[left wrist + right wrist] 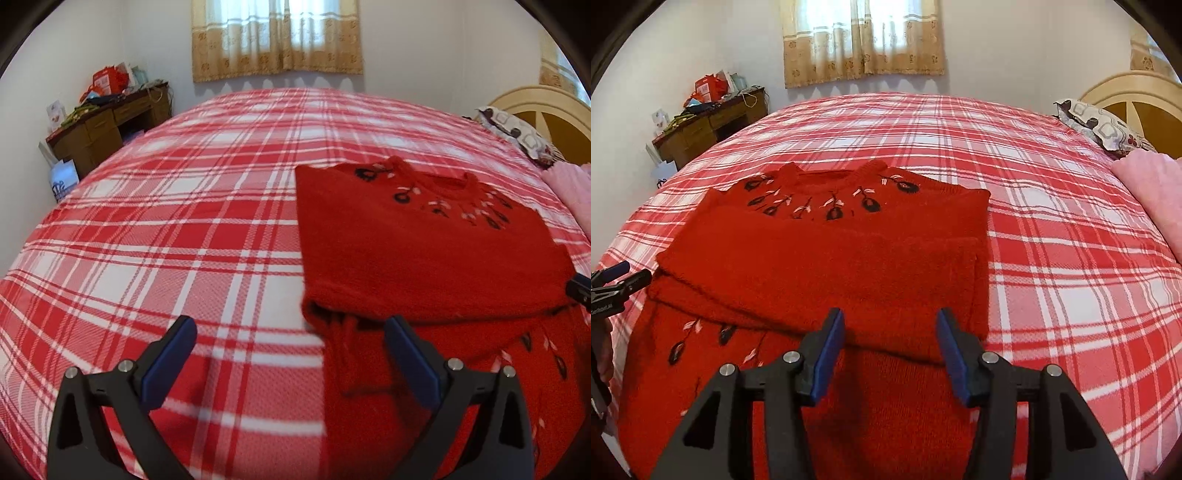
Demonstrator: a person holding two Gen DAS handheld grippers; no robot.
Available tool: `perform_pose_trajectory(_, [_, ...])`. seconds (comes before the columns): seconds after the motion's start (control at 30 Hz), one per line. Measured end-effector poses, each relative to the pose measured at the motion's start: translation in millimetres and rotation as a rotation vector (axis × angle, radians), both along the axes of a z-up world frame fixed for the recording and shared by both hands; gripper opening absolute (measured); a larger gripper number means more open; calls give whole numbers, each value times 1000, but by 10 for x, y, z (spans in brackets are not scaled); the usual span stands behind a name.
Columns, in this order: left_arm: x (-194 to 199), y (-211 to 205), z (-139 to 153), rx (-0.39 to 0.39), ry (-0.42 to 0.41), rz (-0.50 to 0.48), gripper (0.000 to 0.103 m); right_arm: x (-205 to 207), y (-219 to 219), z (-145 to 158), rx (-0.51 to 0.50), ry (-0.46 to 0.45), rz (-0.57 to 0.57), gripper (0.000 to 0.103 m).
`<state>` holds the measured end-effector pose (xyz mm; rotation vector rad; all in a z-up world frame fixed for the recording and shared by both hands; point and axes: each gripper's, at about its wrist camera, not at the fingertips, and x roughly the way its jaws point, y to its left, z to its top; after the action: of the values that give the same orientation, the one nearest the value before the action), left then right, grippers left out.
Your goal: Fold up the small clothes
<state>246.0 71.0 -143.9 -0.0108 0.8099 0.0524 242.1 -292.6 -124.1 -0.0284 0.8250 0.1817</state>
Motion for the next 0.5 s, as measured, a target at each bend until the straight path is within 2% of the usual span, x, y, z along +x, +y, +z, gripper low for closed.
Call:
perform_pose_trajectory(0.13, [-183,-51,133,-13,-21,-23,103,-205,-9,21,21,20,18,55])
perform_pose_trajectory(0.2, [-281,-86,191,-12,-28,-34,103,-317,2,-13,21,41,39,61])
perform_pose_trajectory(0.33, [-446,-160,234,-8,-34,-55,103,-496,4,-65,13,68,48,61])
perform_pose_trajectory(0.5, [-592,-240,210,3,-25,-79,103,-749,-28,-66,48,85,40,61])
